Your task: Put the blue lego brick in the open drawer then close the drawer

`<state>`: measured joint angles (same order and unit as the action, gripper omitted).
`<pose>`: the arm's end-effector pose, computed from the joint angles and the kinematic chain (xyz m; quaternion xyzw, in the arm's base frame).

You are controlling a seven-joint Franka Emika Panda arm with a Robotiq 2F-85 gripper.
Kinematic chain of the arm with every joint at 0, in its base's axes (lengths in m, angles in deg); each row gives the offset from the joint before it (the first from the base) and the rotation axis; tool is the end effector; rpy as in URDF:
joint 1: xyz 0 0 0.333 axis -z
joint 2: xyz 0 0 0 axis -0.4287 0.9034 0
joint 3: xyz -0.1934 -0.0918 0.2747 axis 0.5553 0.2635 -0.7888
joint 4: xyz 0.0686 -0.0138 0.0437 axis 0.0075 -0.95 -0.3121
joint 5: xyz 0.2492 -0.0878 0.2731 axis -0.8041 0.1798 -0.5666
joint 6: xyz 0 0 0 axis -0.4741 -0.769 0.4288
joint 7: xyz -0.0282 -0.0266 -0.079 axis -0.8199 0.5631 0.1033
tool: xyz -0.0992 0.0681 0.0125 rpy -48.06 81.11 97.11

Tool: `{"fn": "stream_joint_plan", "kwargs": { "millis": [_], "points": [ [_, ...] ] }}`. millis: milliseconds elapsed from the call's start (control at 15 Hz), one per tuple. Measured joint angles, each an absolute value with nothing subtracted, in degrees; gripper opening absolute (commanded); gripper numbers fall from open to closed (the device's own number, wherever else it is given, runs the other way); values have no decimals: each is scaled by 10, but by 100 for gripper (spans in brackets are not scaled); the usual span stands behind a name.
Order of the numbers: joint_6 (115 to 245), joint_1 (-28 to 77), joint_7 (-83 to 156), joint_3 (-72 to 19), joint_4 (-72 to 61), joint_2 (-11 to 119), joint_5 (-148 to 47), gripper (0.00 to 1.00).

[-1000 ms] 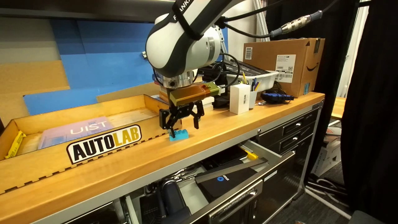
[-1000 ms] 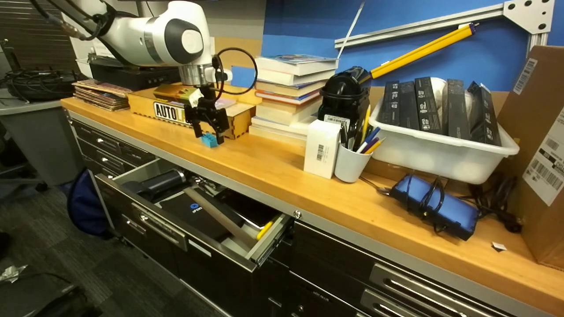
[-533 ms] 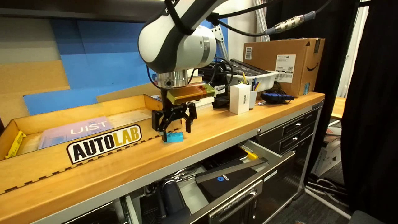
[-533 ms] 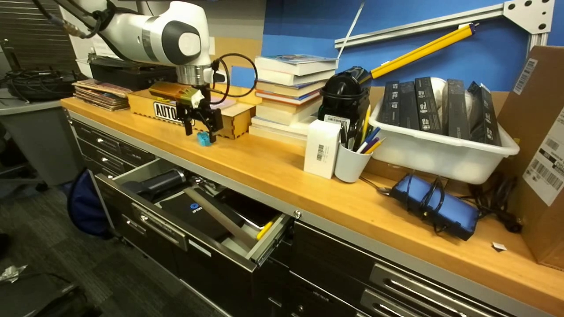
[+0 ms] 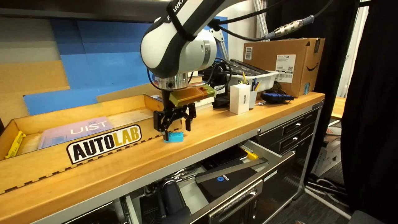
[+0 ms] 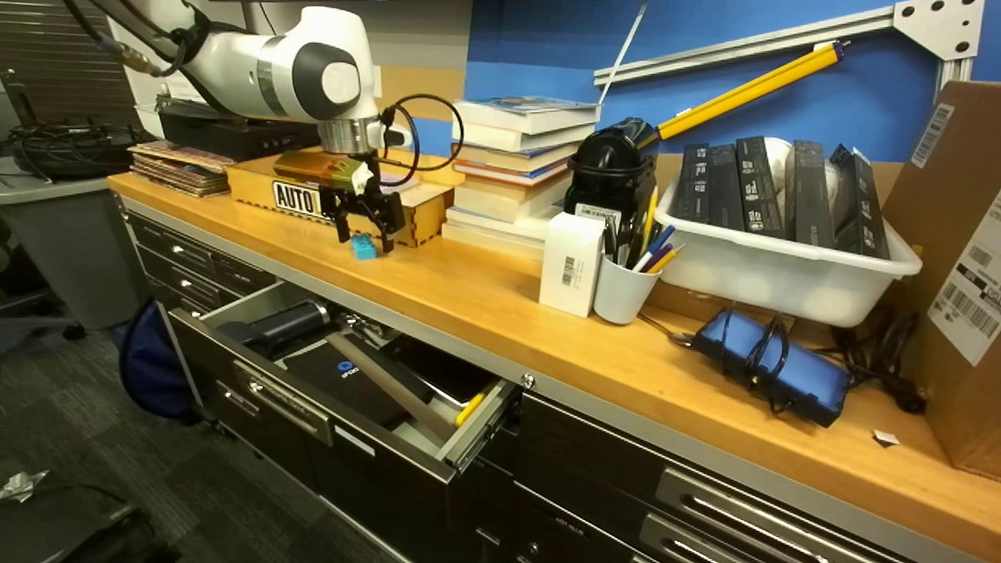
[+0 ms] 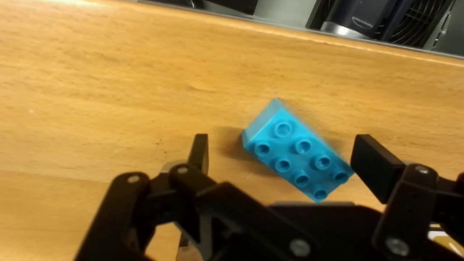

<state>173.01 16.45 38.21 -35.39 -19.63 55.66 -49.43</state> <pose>0.6143 0.1439 0.3812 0.9957 0.0869 0.0292 0.0117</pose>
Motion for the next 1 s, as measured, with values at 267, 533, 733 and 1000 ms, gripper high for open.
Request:
{"fn": "stream_joint_plan", "kwargs": {
  "millis": [267,533,733,1000],
  "points": [
    [1739,166,379,-352,-196,565,-492,66],
    [1744,164,373,-355,-196,564,-490,35],
    [1753,164,373,-355,-203,557,-484,13],
    [1764,180,358,-351,-271,508,-487,18]
  ]
}}
